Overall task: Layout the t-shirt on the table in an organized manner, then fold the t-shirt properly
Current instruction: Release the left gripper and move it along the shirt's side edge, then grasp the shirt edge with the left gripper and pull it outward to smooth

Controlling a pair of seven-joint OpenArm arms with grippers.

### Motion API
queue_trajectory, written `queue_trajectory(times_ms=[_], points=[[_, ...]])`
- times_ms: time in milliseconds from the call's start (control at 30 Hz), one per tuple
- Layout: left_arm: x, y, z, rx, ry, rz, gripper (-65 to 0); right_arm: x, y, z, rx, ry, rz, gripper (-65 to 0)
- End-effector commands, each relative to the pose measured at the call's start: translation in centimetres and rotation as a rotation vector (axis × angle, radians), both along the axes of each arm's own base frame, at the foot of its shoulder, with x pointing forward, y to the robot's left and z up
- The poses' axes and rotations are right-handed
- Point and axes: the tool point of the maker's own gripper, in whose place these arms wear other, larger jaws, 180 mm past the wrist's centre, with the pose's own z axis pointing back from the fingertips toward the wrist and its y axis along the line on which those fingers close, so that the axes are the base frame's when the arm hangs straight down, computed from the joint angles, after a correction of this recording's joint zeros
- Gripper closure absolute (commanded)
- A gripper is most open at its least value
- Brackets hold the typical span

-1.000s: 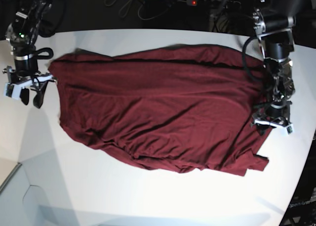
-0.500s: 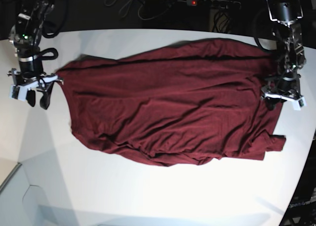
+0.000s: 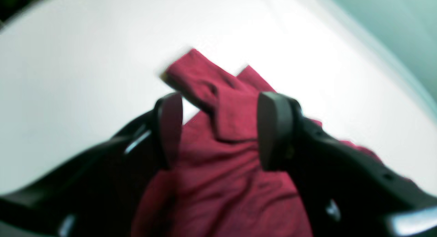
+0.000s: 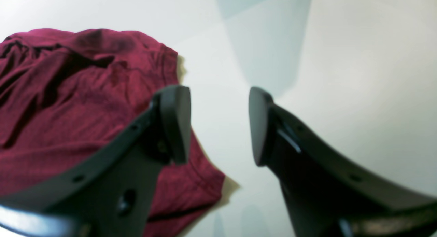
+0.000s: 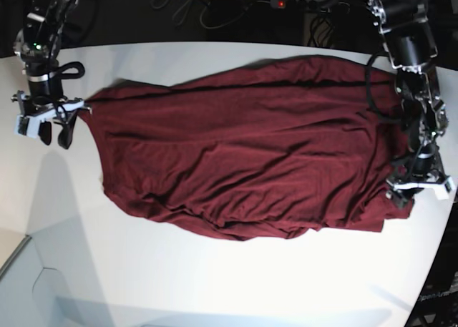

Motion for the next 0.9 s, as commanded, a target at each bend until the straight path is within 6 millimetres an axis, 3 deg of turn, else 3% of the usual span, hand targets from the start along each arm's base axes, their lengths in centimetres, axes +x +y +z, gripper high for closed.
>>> queue_trajectory(times_ms=[0,133,267,433,633,867], points=[[1.5,0.0,1.4,0.01,-0.038,-0.014,-33.9,0.4,-0.2,1.3,-0.014,-0.045,0.005,-28.1],[3.0,-1.0,-0.8,-0.036,0.025,-0.024,-33.9,0.3,-0.4,1.3,-0.015,-0.044,0.0,-28.1],[3.3,-1.1,-2.7,-0.071,0.077,-0.01,-33.9,0.3,-0.4,1.3,-0.016,-0.045,-0.001,-28.1],[3.8,0.2,-1.2,-0.026,-0.023,0.05,-33.9,0.3,-0.5,1.3,-0.018,-0.045,-0.002,-28.1],[4.5,-2.4,-1.7,0.022,-0.007,-0.034,-33.9,0.5,-0.3,1.4,-0.016,-0.047,0.004,-28.1],[4.6,-2.7,-1.7,0.026,-0.003,-0.039,-33.9,0.7,-0.4,1.5,-0.018,-0.052,0.004,-28.2]])
